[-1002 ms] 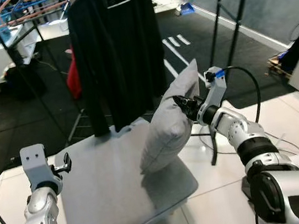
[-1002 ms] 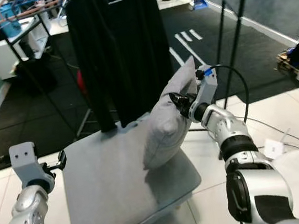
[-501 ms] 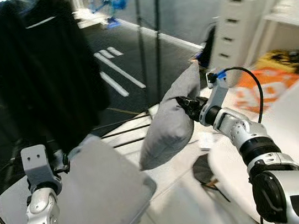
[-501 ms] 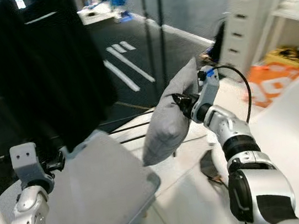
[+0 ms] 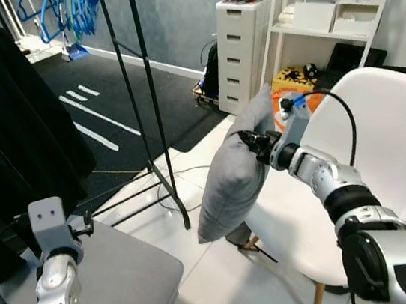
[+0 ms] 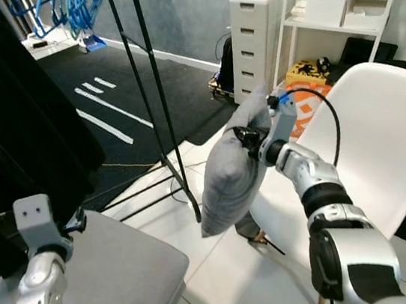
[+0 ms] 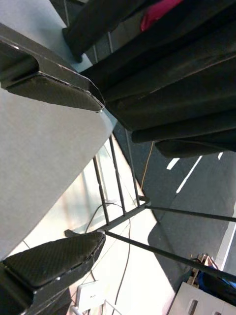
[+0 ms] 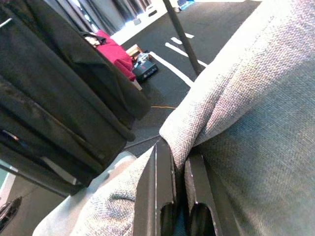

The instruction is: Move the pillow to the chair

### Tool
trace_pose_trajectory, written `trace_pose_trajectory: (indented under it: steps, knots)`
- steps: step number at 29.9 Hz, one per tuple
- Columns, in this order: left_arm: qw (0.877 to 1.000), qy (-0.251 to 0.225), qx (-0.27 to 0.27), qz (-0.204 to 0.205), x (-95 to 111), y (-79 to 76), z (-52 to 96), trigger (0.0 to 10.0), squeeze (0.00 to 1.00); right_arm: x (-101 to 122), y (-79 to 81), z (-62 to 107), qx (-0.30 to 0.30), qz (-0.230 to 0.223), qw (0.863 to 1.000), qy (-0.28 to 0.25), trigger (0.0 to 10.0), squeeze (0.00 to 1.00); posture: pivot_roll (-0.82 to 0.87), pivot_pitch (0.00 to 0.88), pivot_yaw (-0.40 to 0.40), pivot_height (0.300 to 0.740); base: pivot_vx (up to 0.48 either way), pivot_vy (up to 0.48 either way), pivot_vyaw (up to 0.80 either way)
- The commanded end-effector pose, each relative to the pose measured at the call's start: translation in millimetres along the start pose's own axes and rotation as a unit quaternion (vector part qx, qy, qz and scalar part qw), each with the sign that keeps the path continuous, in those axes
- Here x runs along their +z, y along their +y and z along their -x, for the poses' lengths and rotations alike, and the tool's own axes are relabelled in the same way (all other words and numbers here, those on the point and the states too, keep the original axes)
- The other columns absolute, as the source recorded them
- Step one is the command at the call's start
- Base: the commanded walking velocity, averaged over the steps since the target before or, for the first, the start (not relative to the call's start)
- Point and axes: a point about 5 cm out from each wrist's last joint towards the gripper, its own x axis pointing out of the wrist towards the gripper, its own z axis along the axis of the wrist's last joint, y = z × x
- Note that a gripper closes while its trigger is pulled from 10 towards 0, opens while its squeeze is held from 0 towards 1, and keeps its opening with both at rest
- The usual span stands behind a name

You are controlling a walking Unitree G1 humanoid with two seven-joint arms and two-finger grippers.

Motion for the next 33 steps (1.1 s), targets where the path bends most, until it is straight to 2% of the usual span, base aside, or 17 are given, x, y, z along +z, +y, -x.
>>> trace_pose_trajectory:
  steps: [1,2,4,5,6,7,9,11,14,15,17,20,22,23,25,29,33]
  knots:
    - [1.000,0.018,0.005,-0.017,-12.3,6.0,8.0,10.0,0.00,2.7,5.6,0.8,0.027,0.003,0.999,-0.027,10.0,0.00,-0.23,0.061,0.000,0.740,0.000,0.000,-0.69]
    - [1.000,0.018,0.005,-0.017,-12.3,6.0,8.0,10.0,0.00,2.7,5.6,0.8,0.027,0.003,0.999,-0.027,10.0,0.00,-0.23,0.061,0.000,0.740,0.000,0.000,-0.69]
    - [1.000,0.002,0.012,-0.022,-13.4,11.7,22.4,10.0,0.00,-4.5,11.9,8.2,0.039,0.032,0.998,-0.029,10.0,0.00,-0.23,0.063,0.008,0.740,0.000,0.000,-0.69]
    - [1.000,0.002,0.012,-0.022,-13.4,11.7,22.4,10.0,0.00,-4.5,11.9,8.2,0.039,0.032,0.998,-0.029,10.0,0.00,-0.23,0.063,0.008,0.740,0.000,0.000,-0.69]
    - [0.999,-0.031,-0.007,-0.023,-6.2,9.9,46.3,10.0,0.00,-9.5,26.5,21.3,0.055,0.083,0.994,-0.042,10.0,0.00,-0.23,0.064,0.007,0.740,0.000,0.000,-0.69]
    - [0.999,-0.031,-0.007,-0.023,-6.2,9.9,46.3,10.0,0.00,-9.5,26.5,21.3,0.055,0.083,0.994,-0.042,10.0,0.00,-0.23,0.064,0.007,0.740,0.000,0.000,-0.69]
    - [0.998,-0.048,-0.025,-0.024,-1.5,7.3,64.2,10.0,0.00,-13.4,33.8,32.0,0.054,0.114,0.991,-0.048,10.0,0.00,-0.23,0.065,0.007,0.740,0.000,0.000,-0.69]
    - [0.998,-0.048,-0.025,-0.024,-1.5,7.3,64.2,10.0,0.00,-13.4,33.8,32.0,0.054,0.114,0.991,-0.048,10.0,0.00,-0.23,0.065,0.007,0.740,0.000,0.000,-0.69]
    - [0.996,-0.068,-0.043,-0.027,8.5,4.5,105.5,10.0,0.00,-16.7,30.4,60.5,-0.003,0.168,0.984,-0.060,10.0,0.00,-0.21,0.068,-0.001,0.740,0.000,0.000,-0.69]
    - [0.996,-0.068,-0.043,-0.027,8.5,4.5,105.5,10.0,0.00,-16.7,30.4,60.5,-0.003,0.168,0.984,-0.060,10.0,0.00,-0.21,0.068,-0.001,0.740,0.000,0.000,-0.69]
    - [0.996,-0.077,-0.051,-0.020,16.6,-1.8,123.8,10.0,0.00,-16.6,29.1,74.7,-0.025,0.189,0.980,-0.062,10.0,0.00,-0.20,0.065,-0.005,0.740,0.000,0.000,-0.69]
    - [0.995,-0.079,-0.058,-0.014,20.1,-8.1,131.5,10.0,0.00,-18.4,28.6,81.8,-0.036,0.196,0.978,-0.060,10.0,0.00,-0.20,0.066,-0.006,0.740,0.000,0.000,-0.69]
    - [0.994,-0.076,-0.073,0.000,24.2,-22.0,142.2,10.0,0.00,-25.3,30.0,93.7,-0.055,0.200,0.977,-0.052,10.0,0.00,-0.20,0.066,-0.007,0.740,0.000,0.000,-0.69]
    - [0.994,-0.076,-0.073,0.000,24.2,-22.0,142.2,10.0,0.00,-25.3,30.0,93.7,-0.055,0.200,0.977,-0.052,10.0,0.00,-0.20,0.066,-0.007,0.740,0.000,0.000,-0.69]
    - [0.994,-0.056,-0.089,0.017,20.2,-37.9,147.3,10.0,0.00,-36.0,33.3,100.4,-0.075,0.191,0.978,-0.041,10.0,0.00,-0.21,0.068,0.001,0.740,0.000,0.000,-0.69]
    - [0.994,-0.047,-0.096,0.025,18.7,-44.8,148.2,10.0,0.00,-38.9,35.7,101.7,-0.083,0.187,0.978,-0.039,10.0,0.00,-0.22,0.069,0.006,0.740,0.000,0.000,-0.69]
    - [0.993,-0.043,-0.108,0.025,24.5,-45.2,147.0,10.0,0.00,-37.7,37.4,104.2,-0.095,0.183,0.978,-0.042,10.0,0.00,-0.22,0.071,0.018,0.740,0.000,0.000,-0.69]
